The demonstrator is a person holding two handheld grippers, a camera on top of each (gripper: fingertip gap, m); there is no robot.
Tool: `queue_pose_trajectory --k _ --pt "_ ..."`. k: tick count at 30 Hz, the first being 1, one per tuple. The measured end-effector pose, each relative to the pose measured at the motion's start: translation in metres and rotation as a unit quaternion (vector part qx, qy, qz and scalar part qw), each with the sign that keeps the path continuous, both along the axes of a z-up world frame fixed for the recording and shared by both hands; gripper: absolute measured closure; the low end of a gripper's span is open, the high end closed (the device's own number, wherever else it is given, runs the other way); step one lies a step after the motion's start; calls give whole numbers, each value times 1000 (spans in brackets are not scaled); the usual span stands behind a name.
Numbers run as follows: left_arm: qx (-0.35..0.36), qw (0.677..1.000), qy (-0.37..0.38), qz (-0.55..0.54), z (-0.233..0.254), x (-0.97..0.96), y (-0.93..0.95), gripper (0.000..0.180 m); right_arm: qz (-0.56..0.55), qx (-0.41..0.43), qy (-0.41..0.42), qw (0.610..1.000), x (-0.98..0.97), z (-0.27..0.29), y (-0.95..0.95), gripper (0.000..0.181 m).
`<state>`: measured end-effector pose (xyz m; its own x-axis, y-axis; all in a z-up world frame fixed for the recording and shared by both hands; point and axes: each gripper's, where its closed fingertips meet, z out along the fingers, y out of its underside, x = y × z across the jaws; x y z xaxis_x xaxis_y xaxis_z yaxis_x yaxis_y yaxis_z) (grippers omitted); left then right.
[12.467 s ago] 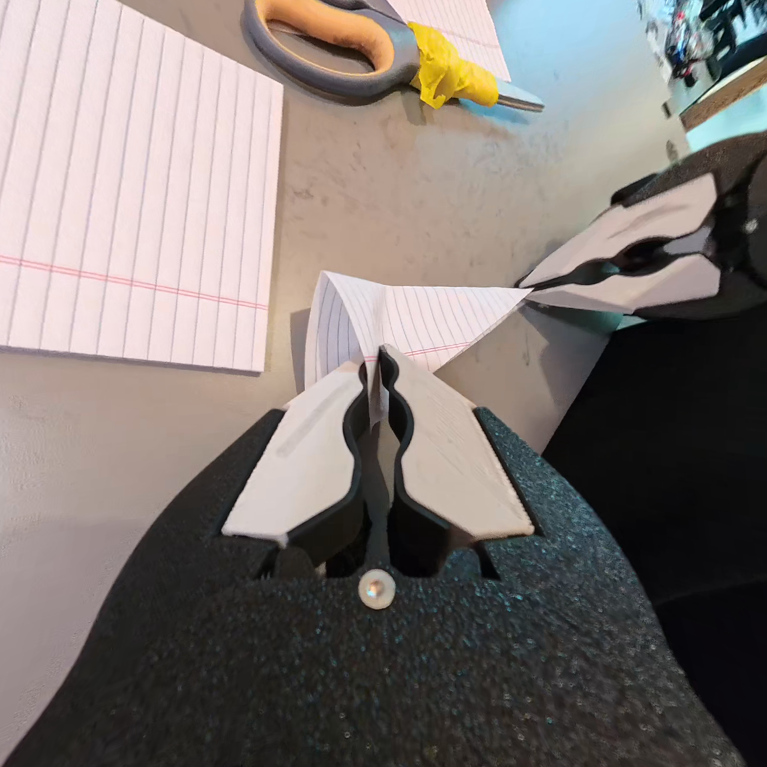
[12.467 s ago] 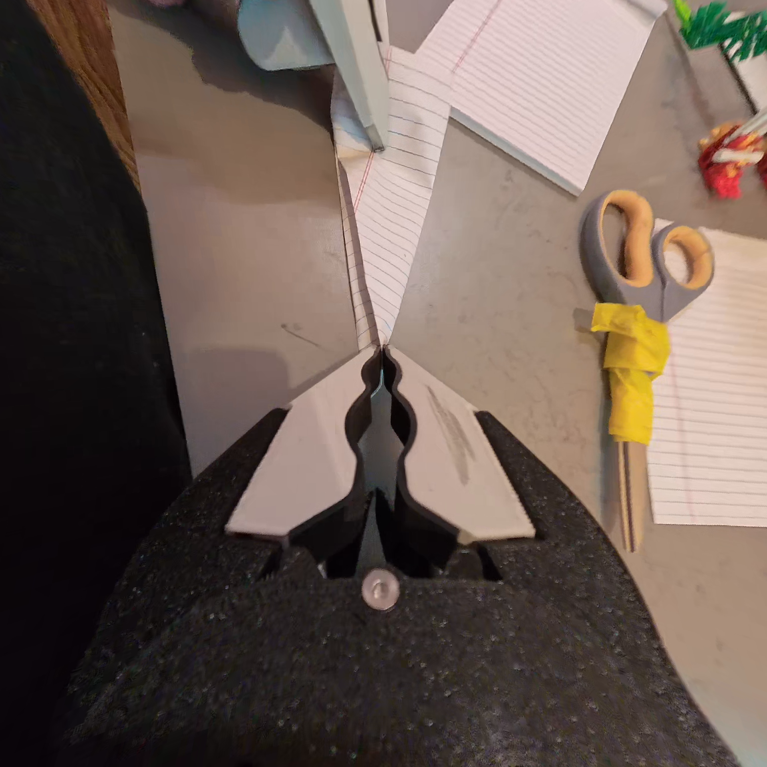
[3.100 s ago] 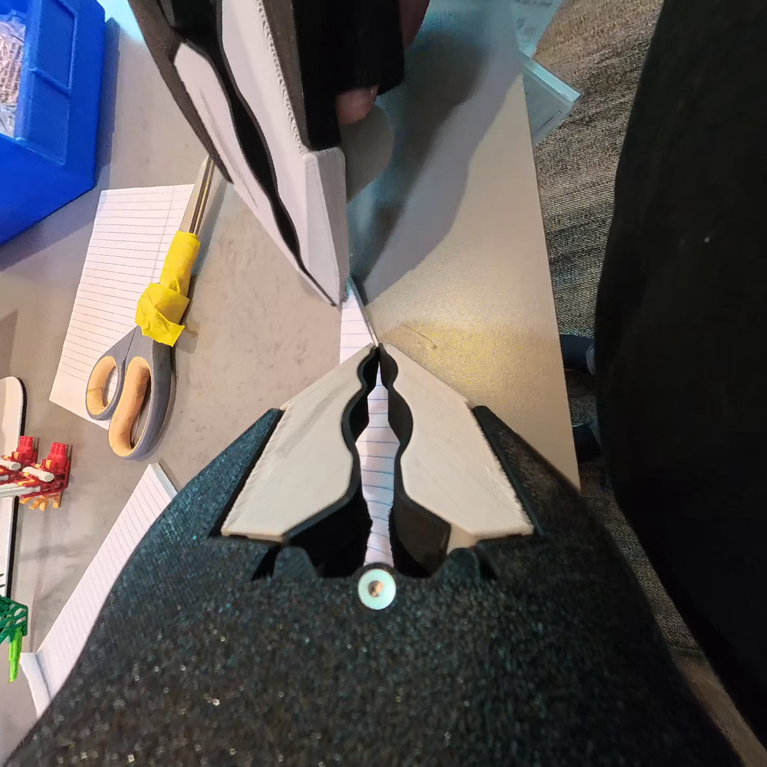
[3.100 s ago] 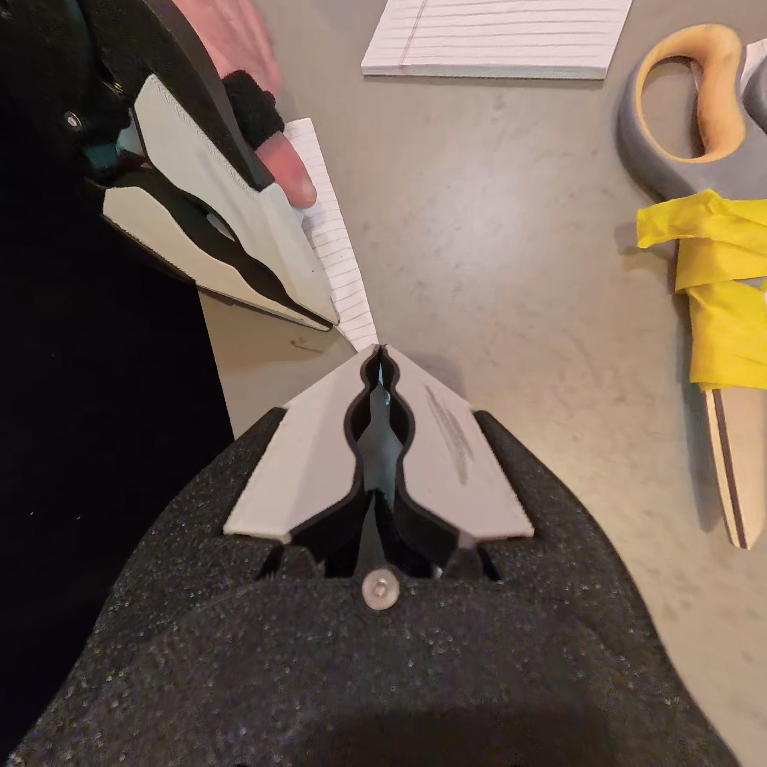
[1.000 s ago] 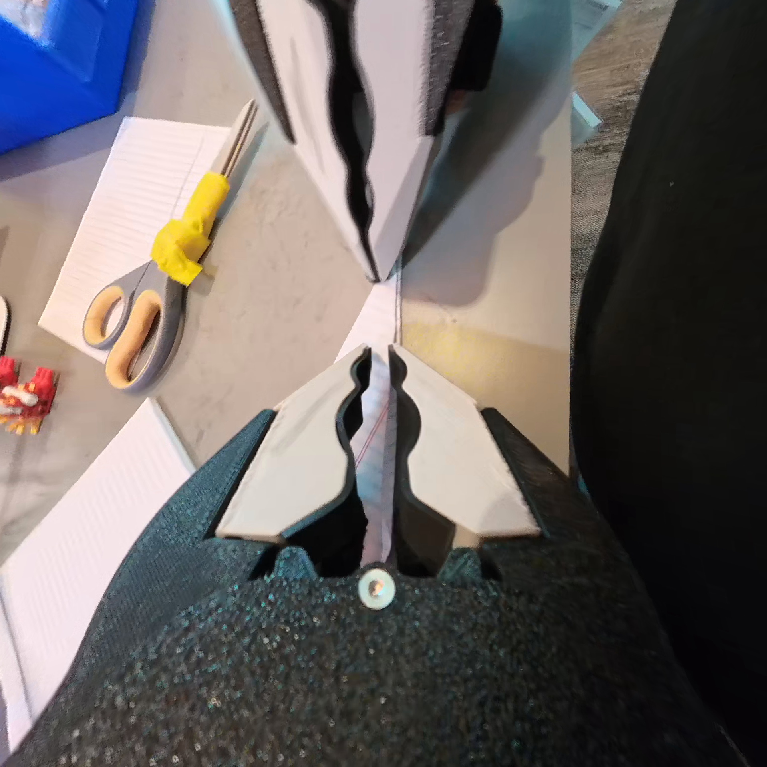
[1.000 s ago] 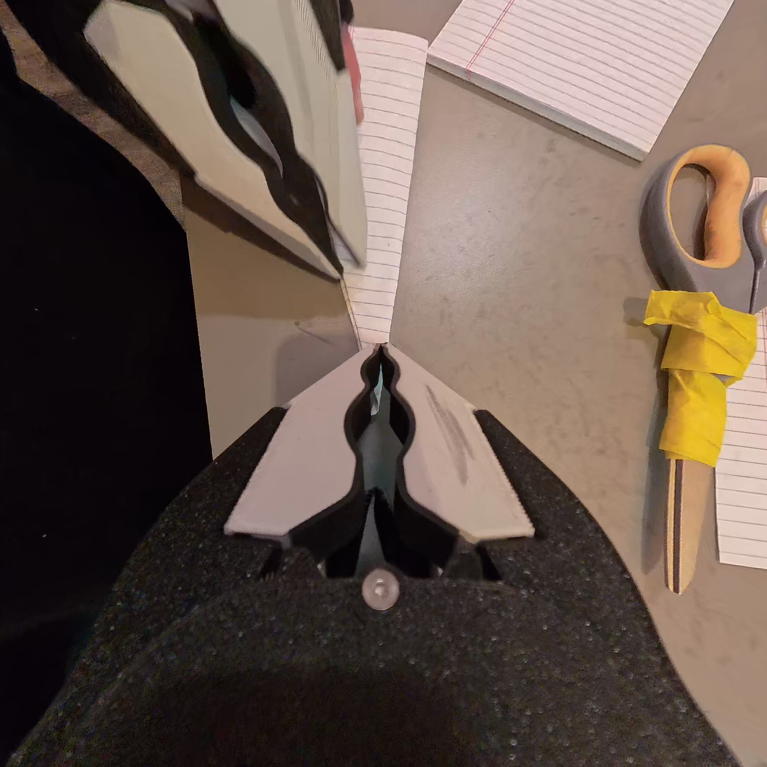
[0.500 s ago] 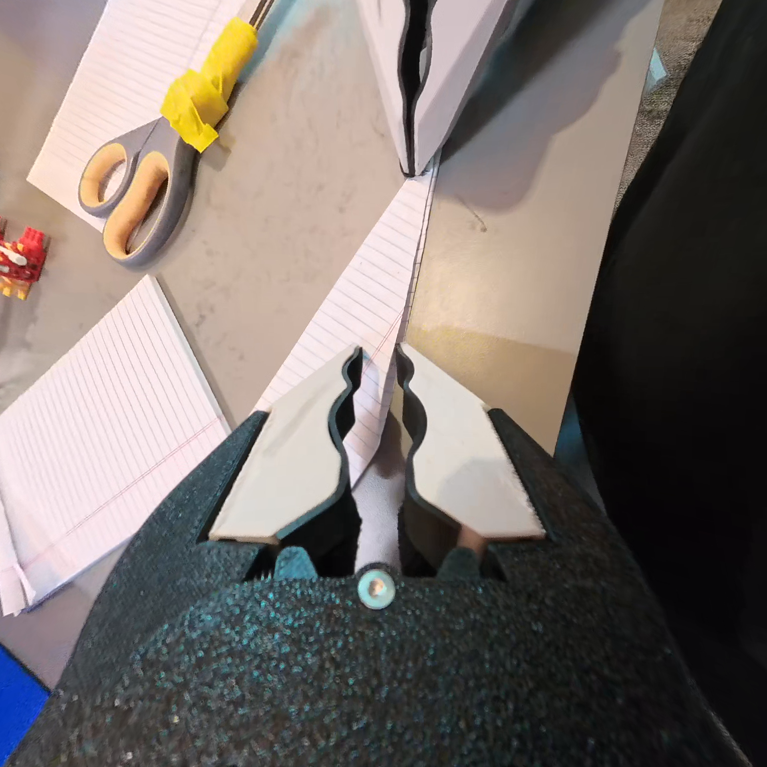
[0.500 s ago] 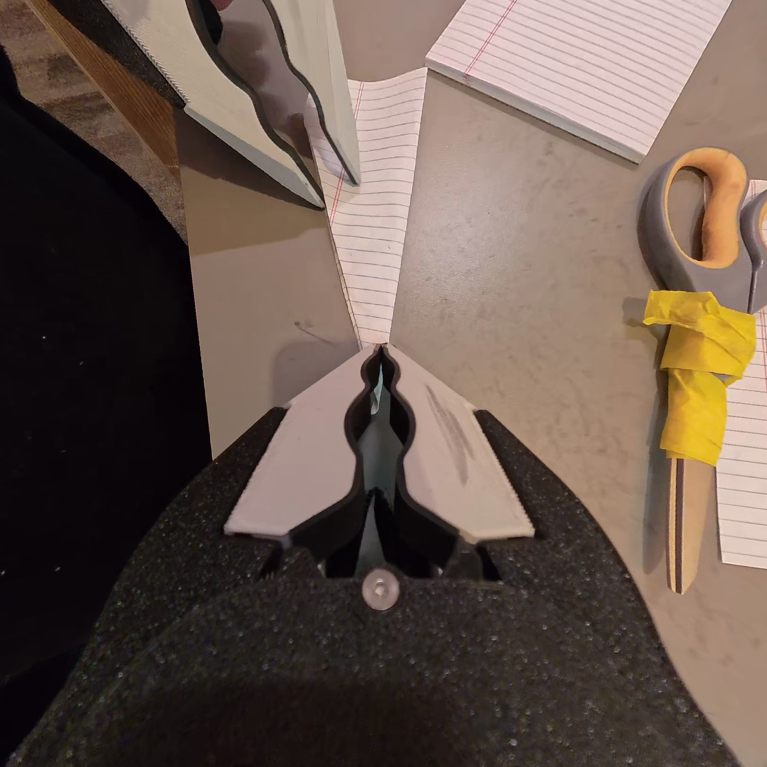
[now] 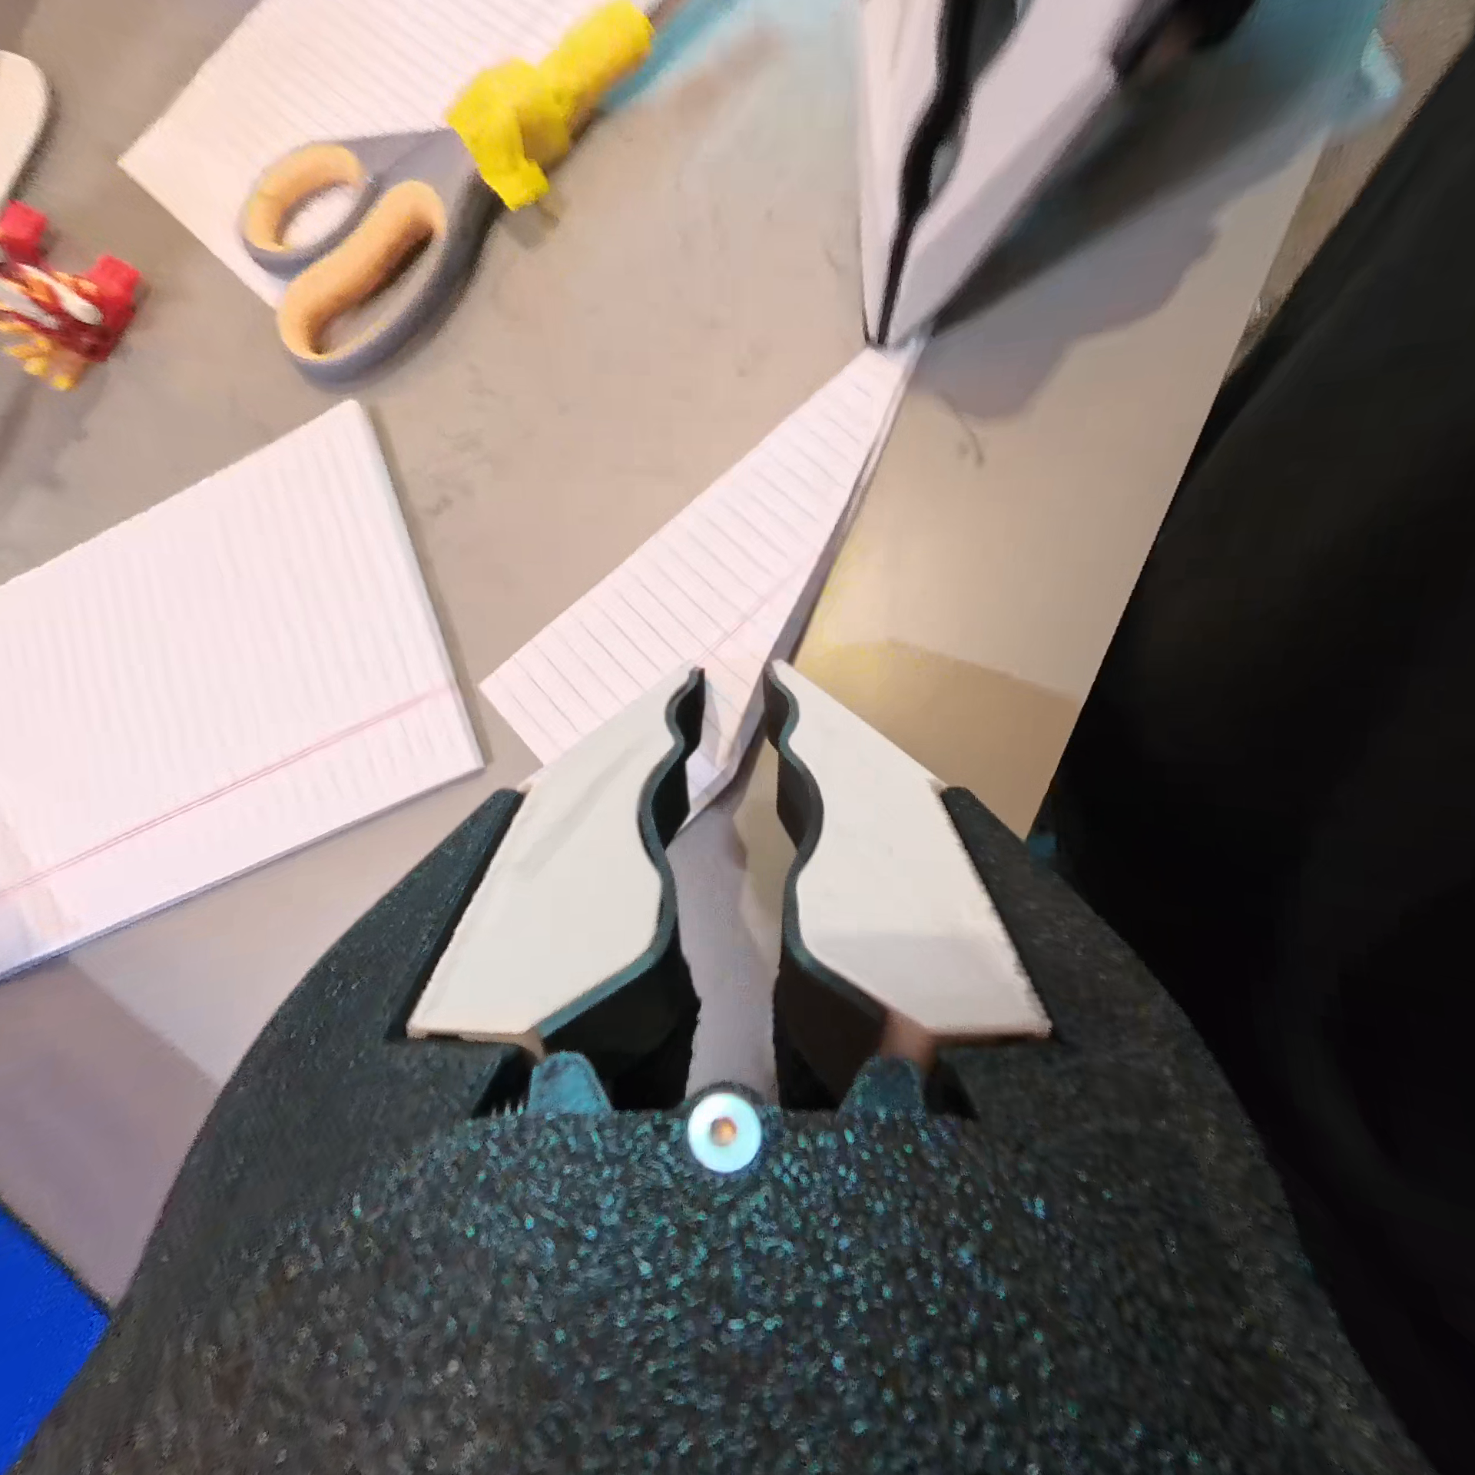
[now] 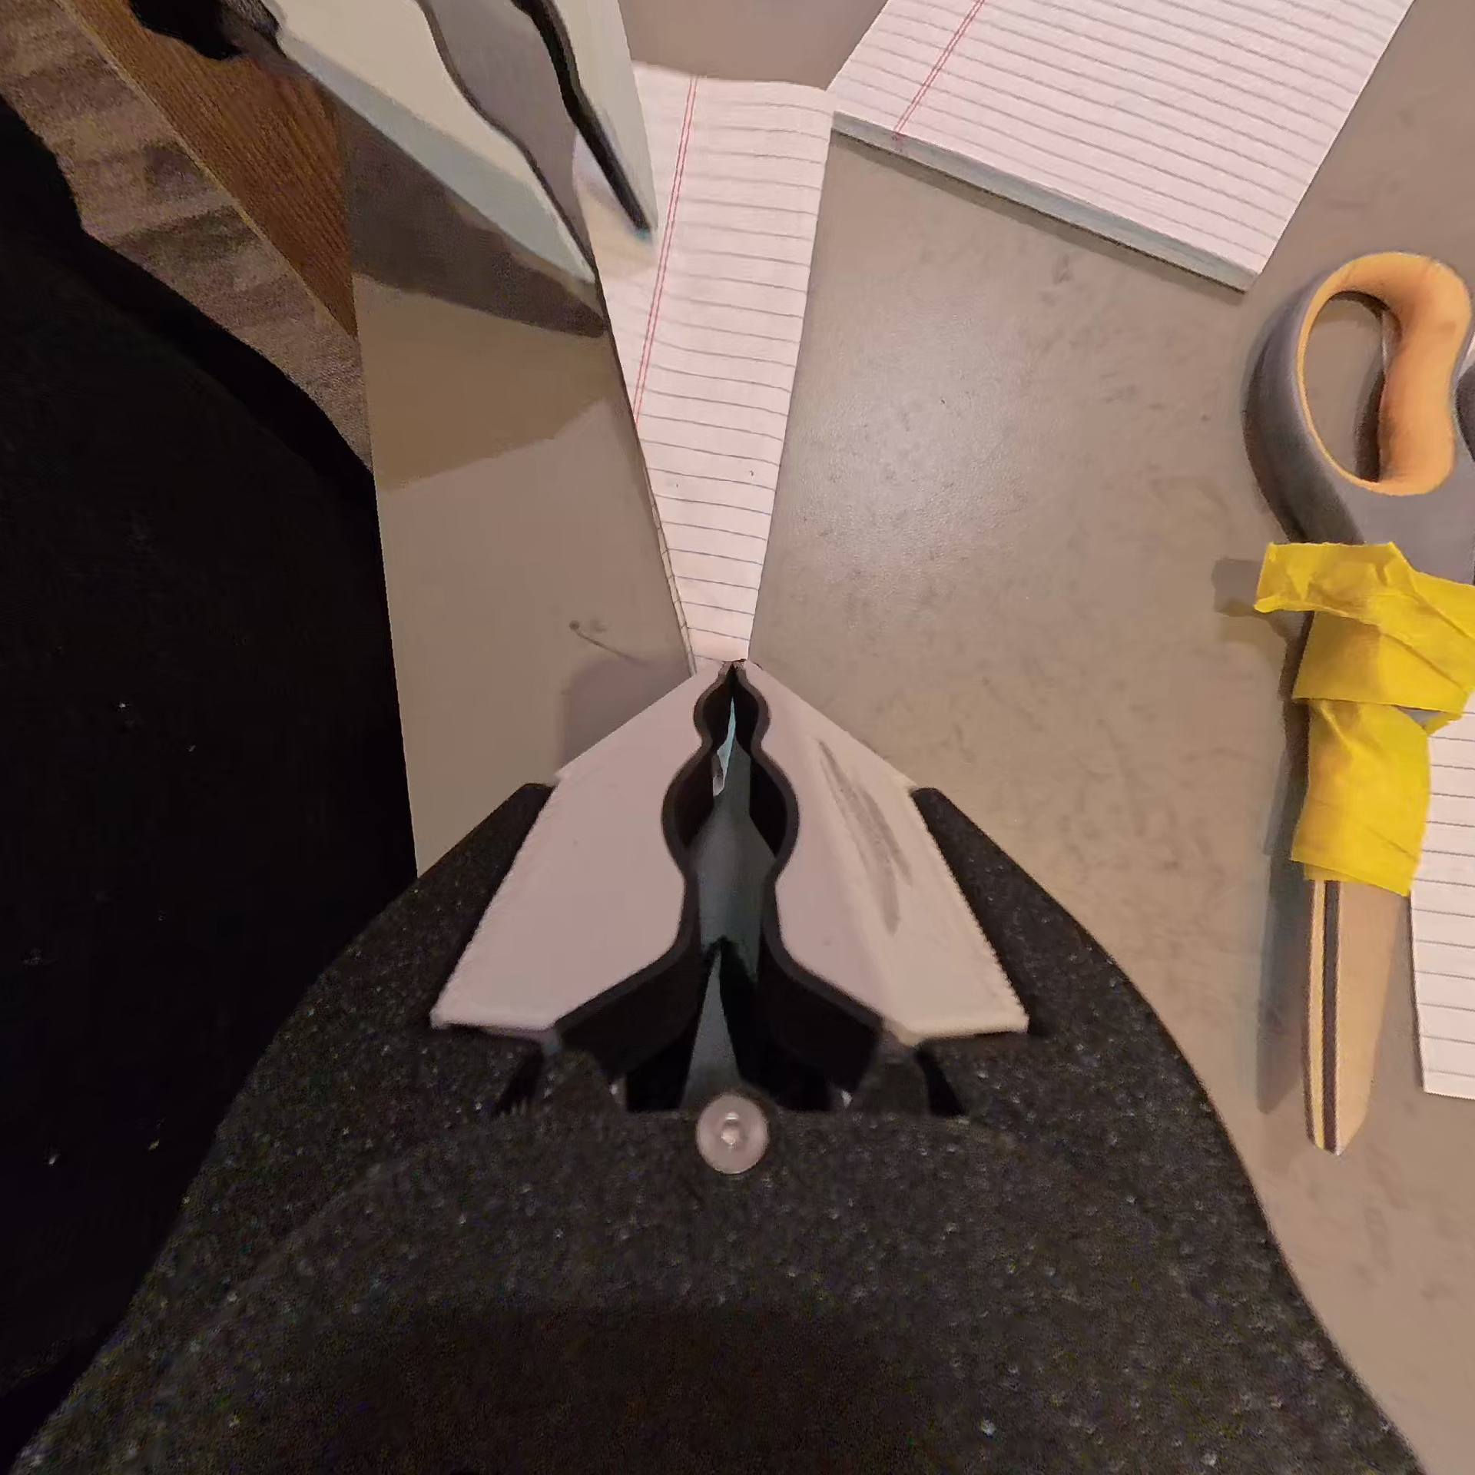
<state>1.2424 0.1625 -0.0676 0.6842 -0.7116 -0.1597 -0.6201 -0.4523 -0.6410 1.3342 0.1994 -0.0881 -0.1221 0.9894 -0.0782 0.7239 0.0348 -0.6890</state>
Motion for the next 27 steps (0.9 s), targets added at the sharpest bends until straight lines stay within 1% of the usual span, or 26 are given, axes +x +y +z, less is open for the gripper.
queue_pose_trajectory --k 2,4,7,9,12,13,14,16,18,21,24,27 --pt "15 999 -20 24 16 13 11 167 -5 -3 5 1000 0 0 0 181" --pt "23 999 -40 17 24 41 22 169 -9 -4 8 1000 0 0 0 181" --pt "32 999 -34 2 22 79 32 170 -7 1 9 1000 0 0 0 181" --pt "52 998 -46 -6 34 96 34 171 -8 -1 10 1000 0 0 0 181" --pt "57 994 -88 10 60 108 37 171 -10 0 11 1000 0 0 0 181" --pt "66 995 -68 18 61 105 41 171 -10 1 12 1000 0 0 0 181" --pt "64 997 -40 26 52 99 45 177 -10 0 12 1000 0 0 0 181" --pt "39 999 -1 37 23 89 49 180 -10 -3 13 1000 0 0 0 181" --pt "29 999 28 29 1 86 47 180 -9 -1 13 1000 0 0 0 181" --pt "24 997 69 15 -19 84 43 180 -9 1 14 1000 0 0 0 181" --pt "24 998 54 20 -20 83 44 180 -8 3 14 1000 0 0 0 181" --pt "35 998 57 15 -20 79 41 180 -7 4 15 1000 0 0 0 181"
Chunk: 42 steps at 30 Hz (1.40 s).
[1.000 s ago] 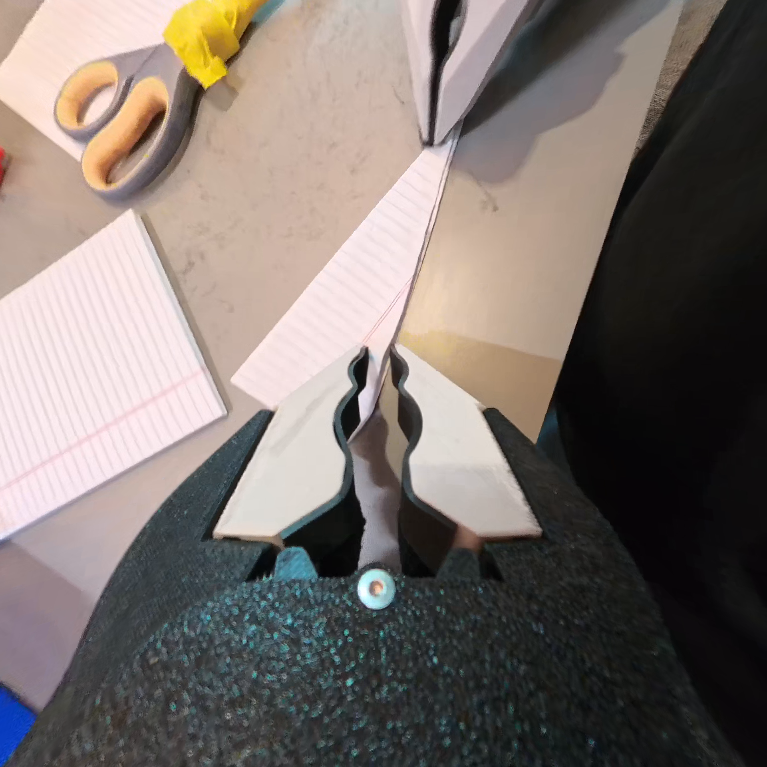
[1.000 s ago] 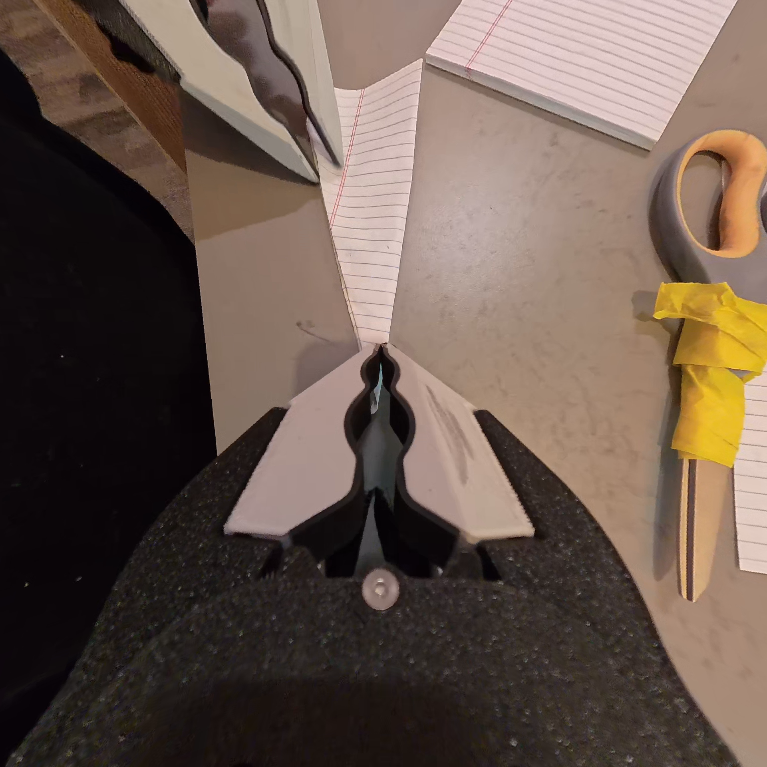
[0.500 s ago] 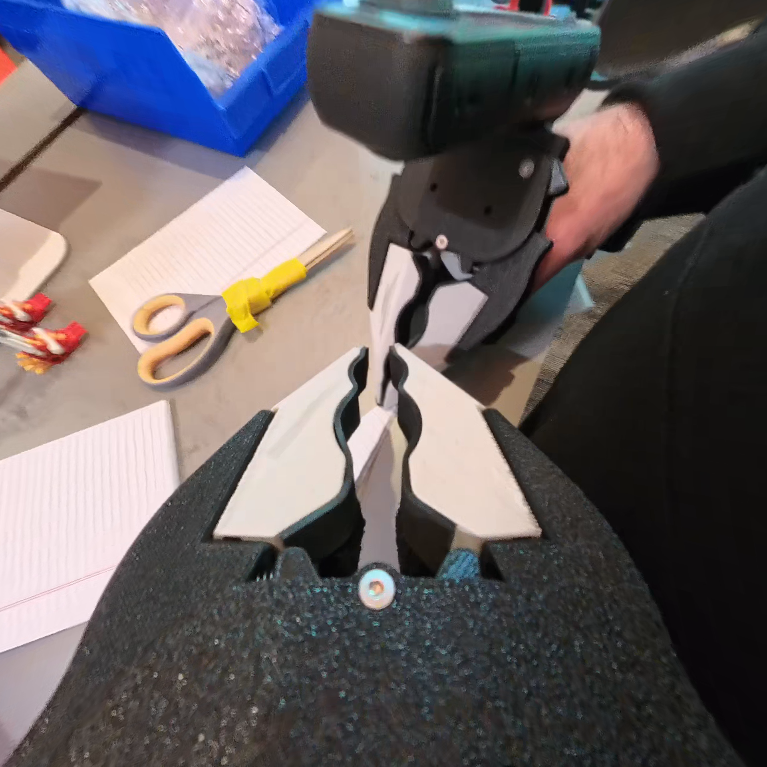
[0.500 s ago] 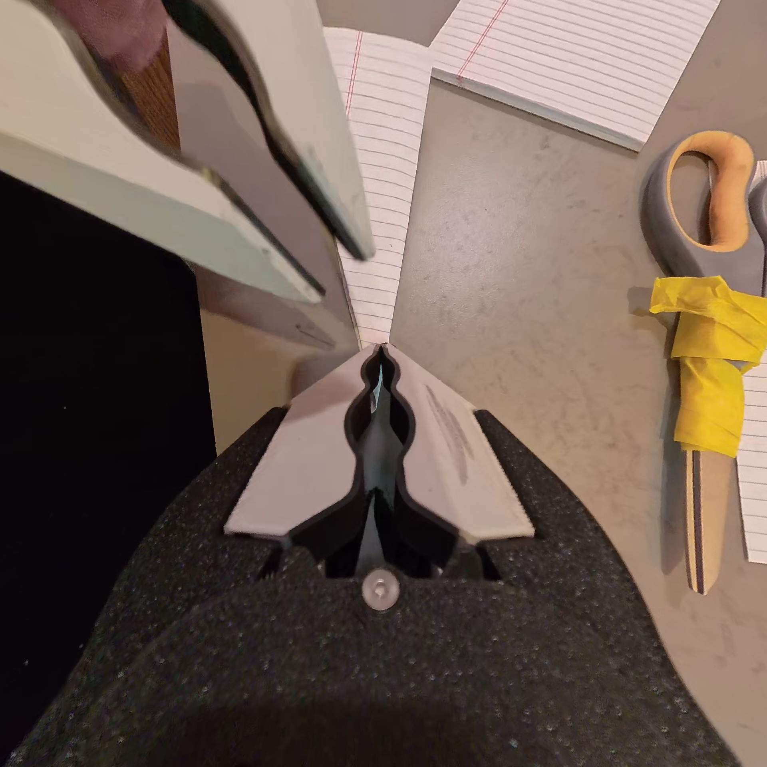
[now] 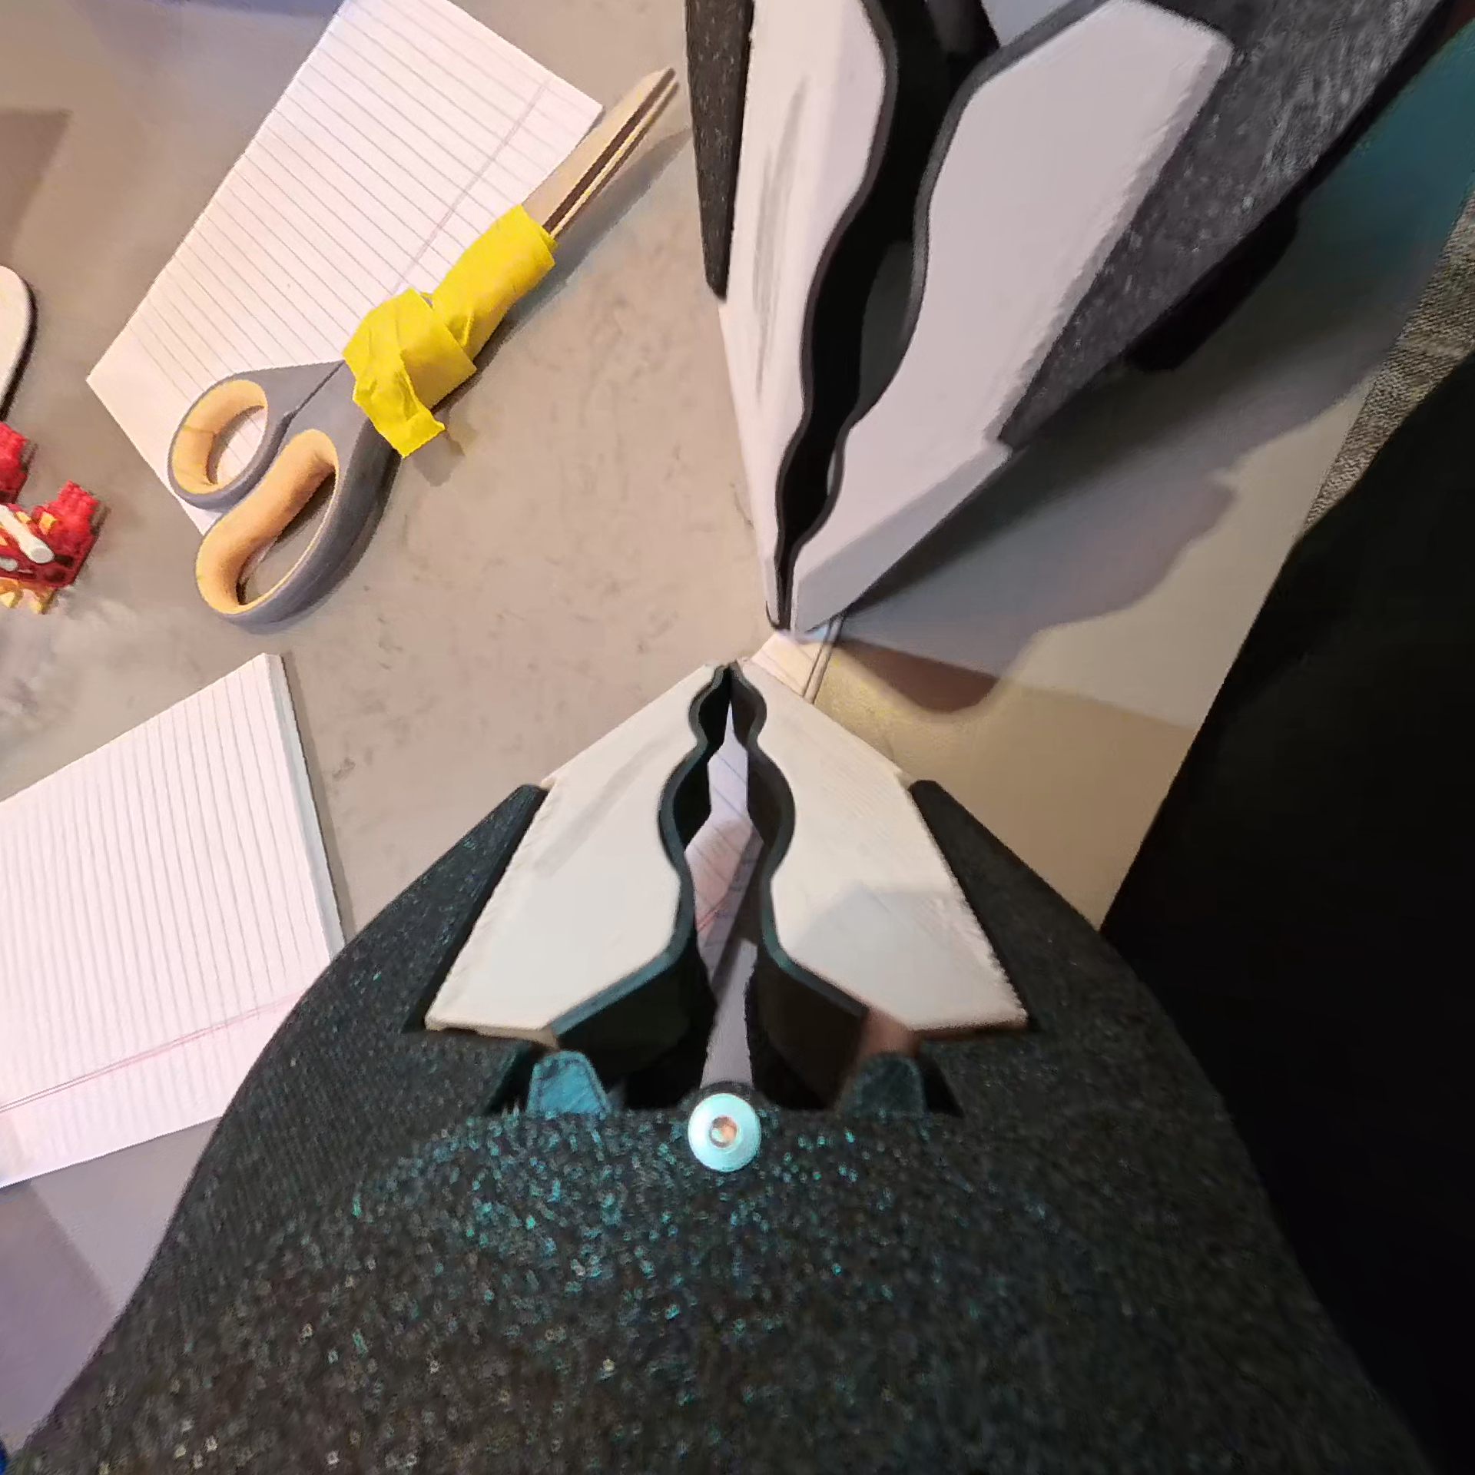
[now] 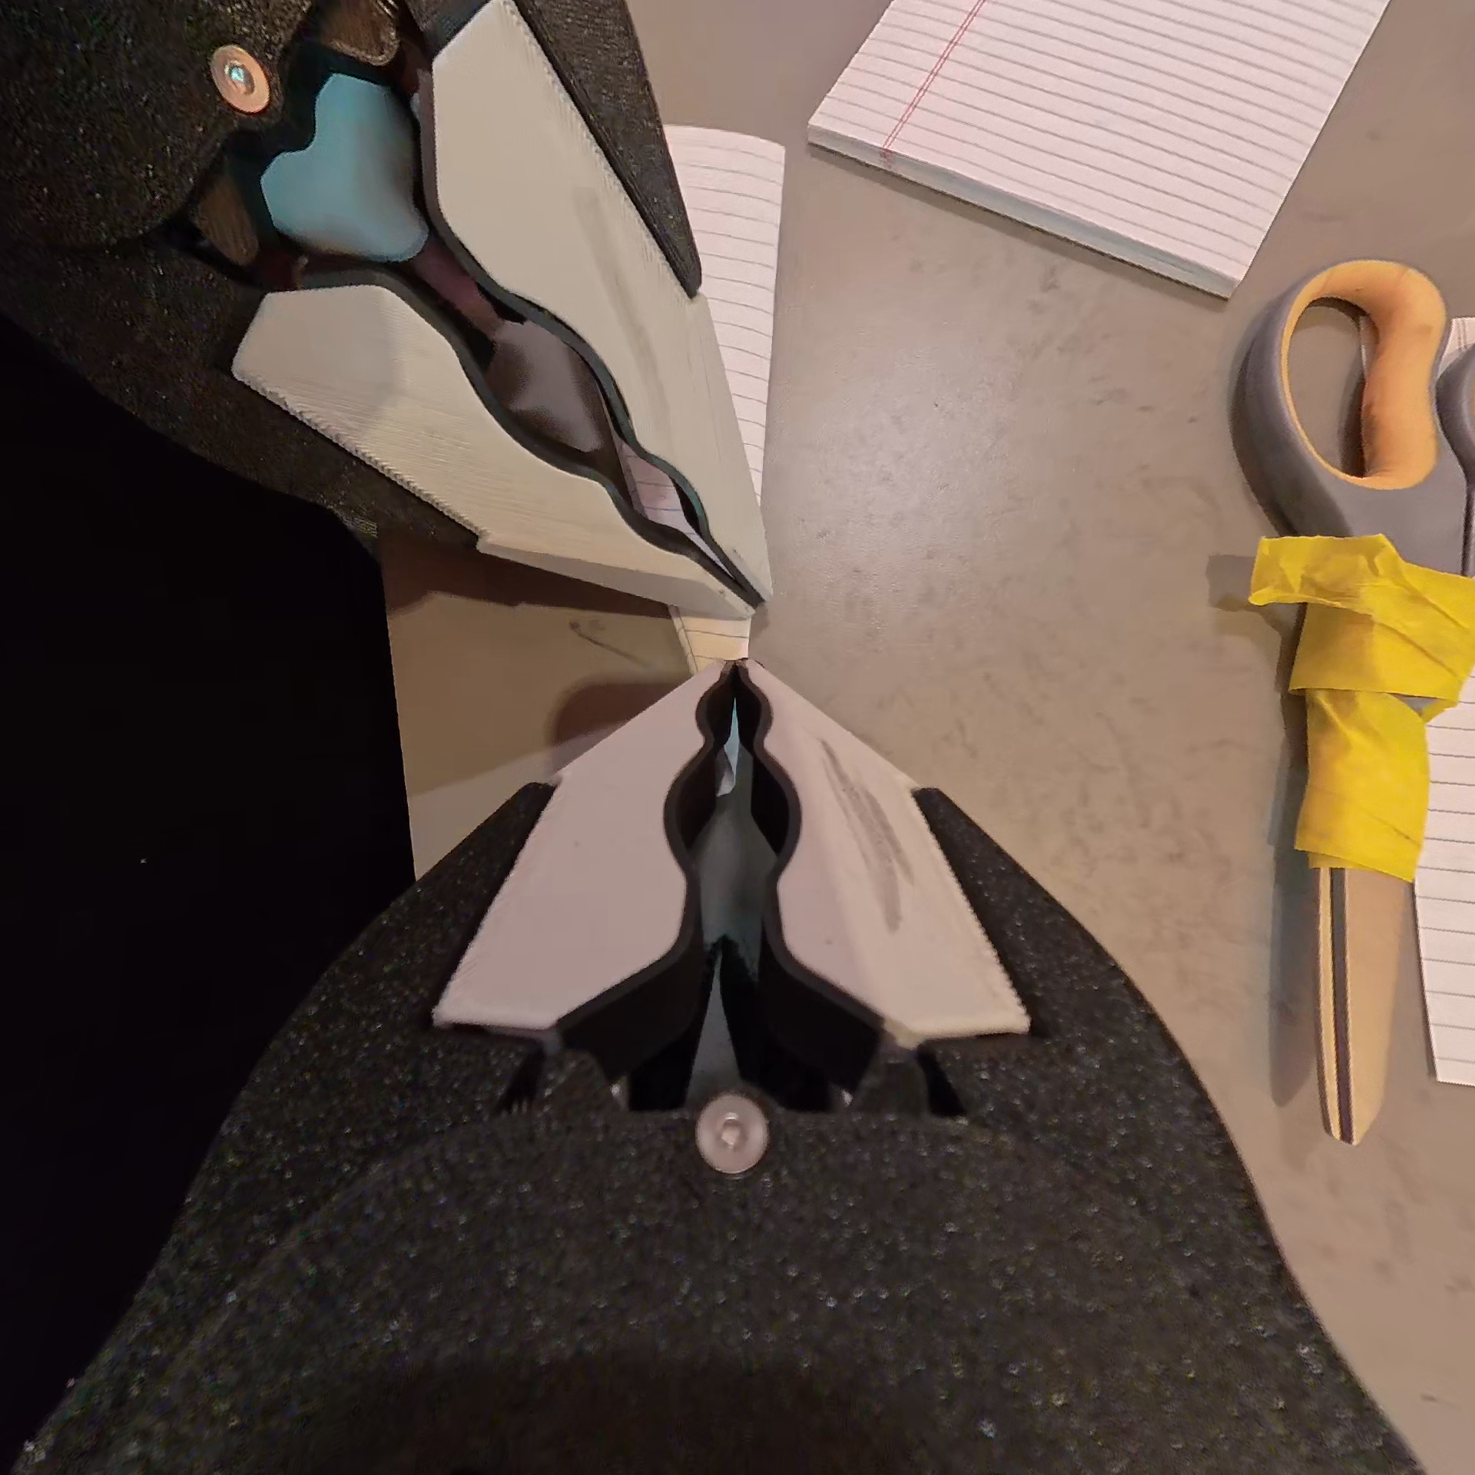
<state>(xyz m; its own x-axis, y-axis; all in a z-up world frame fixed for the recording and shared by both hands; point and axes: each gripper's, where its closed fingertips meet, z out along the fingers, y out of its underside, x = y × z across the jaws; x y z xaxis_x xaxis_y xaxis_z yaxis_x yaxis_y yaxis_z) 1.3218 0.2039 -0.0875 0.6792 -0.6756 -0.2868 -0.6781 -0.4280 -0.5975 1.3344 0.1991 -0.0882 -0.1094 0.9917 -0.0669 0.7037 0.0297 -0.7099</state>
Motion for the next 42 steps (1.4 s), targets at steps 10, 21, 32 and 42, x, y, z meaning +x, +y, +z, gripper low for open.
queue_pose_trajectory --k 10,21,32,42 --pt "20 999 -14 24 -1 -37 -5 180 0 -1 1 1000 0 0 0 181" --pt "-4 996 -62 70 -1 -59 -3 180 0 -3 1 1000 0 0 0 181" --pt "-17 990 -88 104 -1 -93 -5 180 -1 -5 1 1000 0 0 1 181" --pt "-11 989 -83 124 -1 -119 -7 180 -1 -7 1 1000 0 0 1 181"
